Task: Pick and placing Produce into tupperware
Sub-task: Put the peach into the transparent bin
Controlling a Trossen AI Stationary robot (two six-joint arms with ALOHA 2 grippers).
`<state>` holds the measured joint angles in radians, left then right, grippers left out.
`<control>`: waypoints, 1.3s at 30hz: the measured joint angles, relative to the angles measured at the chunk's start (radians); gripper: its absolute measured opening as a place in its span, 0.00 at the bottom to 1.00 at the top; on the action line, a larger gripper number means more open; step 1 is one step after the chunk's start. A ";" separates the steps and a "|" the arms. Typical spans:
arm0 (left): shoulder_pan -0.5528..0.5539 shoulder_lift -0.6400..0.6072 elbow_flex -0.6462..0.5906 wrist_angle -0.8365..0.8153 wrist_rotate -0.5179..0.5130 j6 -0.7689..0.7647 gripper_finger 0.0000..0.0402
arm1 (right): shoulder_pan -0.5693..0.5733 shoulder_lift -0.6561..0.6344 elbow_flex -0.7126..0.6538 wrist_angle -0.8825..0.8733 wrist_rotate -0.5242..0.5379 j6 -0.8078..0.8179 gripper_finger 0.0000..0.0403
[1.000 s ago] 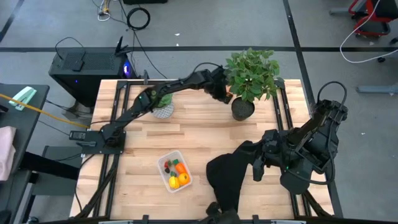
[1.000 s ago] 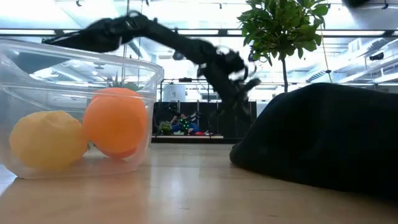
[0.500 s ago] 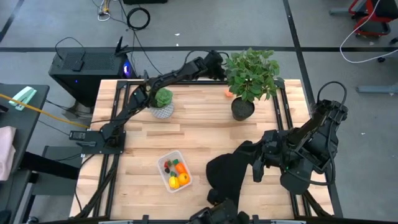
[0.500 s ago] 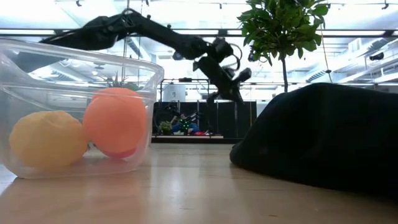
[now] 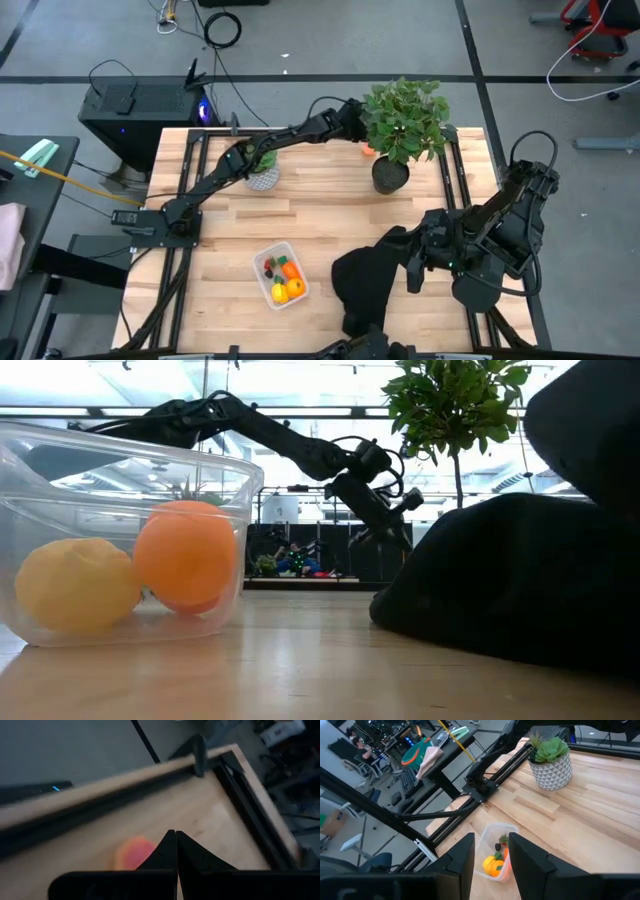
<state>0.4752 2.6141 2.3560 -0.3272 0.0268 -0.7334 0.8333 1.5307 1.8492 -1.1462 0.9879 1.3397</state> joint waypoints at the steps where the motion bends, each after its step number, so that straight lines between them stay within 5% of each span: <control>1: 0.000 0.000 0.000 0.005 -0.013 0.009 0.00 | 0.000 0.000 0.000 0.003 0.005 0.000 0.31; 18: -0.008 0.053 0.000 0.014 0.010 0.013 0.00 | -0.009 0.000 0.003 0.018 0.007 -0.017 0.31; 23: 0.018 0.053 0.001 -0.141 0.462 0.025 0.00 | -0.008 0.000 0.003 0.018 0.006 -0.034 0.31; 25: 0.032 0.053 -0.001 -0.214 0.565 0.094 0.00 | -0.009 -0.003 0.003 0.018 0.006 -0.046 0.31; 39: 0.037 -0.011 0.001 -0.028 -0.054 0.165 0.00 | -0.026 -0.016 0.008 0.053 0.007 -0.074 0.31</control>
<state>0.5117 2.6030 2.3569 -0.3551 -0.0267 -0.5683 0.8070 1.5150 1.8568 -1.0933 0.9951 1.2653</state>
